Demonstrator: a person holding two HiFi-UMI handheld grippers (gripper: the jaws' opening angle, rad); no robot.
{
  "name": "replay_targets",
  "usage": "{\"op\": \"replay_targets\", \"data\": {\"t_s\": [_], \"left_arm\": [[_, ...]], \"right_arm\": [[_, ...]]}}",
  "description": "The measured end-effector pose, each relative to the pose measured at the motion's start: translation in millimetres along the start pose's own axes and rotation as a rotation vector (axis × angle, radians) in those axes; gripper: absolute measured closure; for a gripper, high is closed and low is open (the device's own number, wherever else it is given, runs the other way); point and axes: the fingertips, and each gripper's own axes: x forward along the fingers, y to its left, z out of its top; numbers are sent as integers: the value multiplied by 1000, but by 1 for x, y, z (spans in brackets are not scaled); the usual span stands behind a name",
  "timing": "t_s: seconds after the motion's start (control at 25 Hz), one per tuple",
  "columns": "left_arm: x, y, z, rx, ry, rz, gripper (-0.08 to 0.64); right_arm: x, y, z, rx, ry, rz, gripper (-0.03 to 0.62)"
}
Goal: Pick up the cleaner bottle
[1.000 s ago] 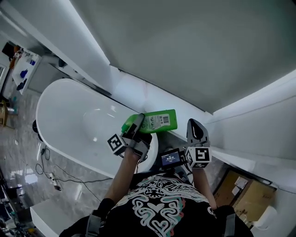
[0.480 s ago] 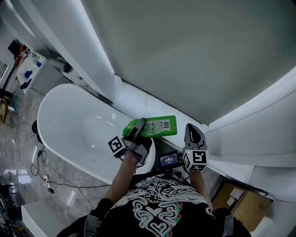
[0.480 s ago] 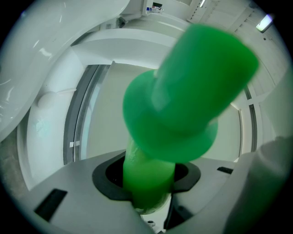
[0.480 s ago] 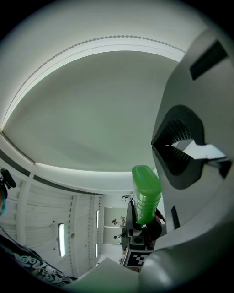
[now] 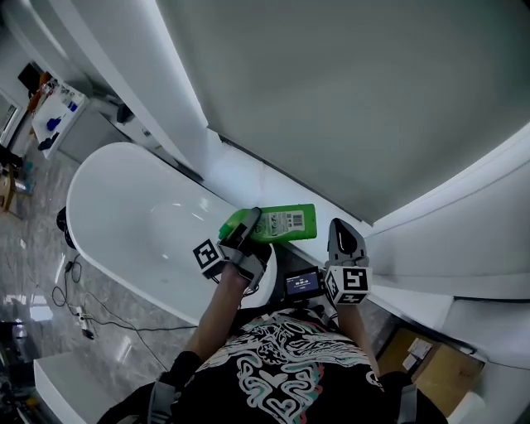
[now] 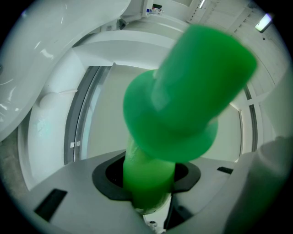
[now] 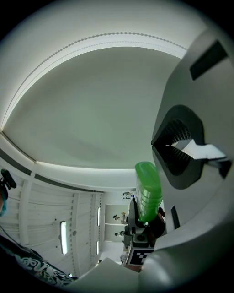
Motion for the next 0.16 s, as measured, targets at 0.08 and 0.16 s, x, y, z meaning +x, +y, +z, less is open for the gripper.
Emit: {"op": "replay_targets", "data": {"t_s": [0.08,0.16], "left_arm": [[1,0,0,-2,-1,1,374],[1,1,-1,-3,-1,3,374]], "right_arm": [[0,-1,0,1,-1,0,566],[0,-3,0,3,-2,-1,566]]}}
